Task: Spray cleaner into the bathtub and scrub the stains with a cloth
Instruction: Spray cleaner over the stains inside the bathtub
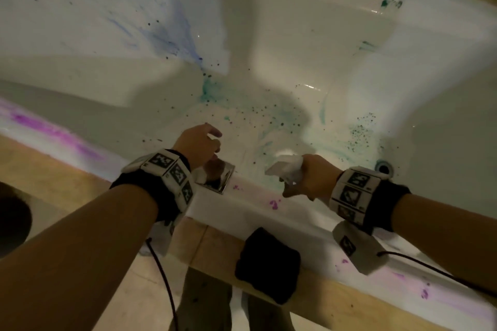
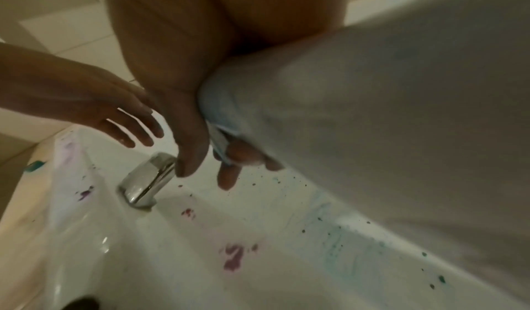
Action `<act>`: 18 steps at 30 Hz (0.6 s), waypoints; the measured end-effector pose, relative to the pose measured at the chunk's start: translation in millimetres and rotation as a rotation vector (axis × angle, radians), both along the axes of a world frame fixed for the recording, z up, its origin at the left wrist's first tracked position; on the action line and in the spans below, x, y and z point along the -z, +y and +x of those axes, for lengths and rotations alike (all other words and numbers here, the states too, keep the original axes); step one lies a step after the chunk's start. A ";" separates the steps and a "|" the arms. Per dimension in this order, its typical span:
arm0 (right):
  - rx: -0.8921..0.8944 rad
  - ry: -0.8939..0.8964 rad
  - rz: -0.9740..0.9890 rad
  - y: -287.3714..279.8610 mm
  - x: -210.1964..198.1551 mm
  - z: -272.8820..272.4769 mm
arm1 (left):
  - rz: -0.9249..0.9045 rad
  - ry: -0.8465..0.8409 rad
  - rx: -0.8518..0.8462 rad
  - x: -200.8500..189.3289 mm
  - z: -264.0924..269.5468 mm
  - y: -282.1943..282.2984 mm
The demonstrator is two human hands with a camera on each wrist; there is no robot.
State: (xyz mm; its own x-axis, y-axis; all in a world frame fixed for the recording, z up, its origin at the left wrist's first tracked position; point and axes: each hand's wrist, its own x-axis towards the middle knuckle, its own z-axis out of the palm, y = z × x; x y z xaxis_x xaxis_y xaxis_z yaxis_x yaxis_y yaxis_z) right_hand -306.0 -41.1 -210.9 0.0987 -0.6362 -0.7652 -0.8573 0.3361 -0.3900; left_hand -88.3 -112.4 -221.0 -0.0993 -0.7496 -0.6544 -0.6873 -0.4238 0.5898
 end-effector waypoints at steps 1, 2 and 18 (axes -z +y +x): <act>0.015 0.024 -0.030 -4.7 1.8 3.8 | -0.004 0.005 0.006 1.4 3.5 -3.6; 0.034 0.059 -0.057 -9.7 3.1 8.1 | -0.006 0.012 0.015 2.8 7.4 -8.2; 0.110 0.214 -0.038 -137.6 13.5 90.4 | 0.102 -0.026 0.157 21.3 115.4 -118.9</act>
State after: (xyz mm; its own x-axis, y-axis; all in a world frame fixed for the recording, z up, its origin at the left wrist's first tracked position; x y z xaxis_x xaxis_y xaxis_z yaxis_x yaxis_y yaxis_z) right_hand -215.6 -178.7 -224.4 -0.1344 -0.6630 -0.7365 -0.8808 0.4204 -0.2176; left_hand 27.1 -231.2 -242.4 -0.1922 -0.6561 -0.7298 -0.7640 -0.3667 0.5309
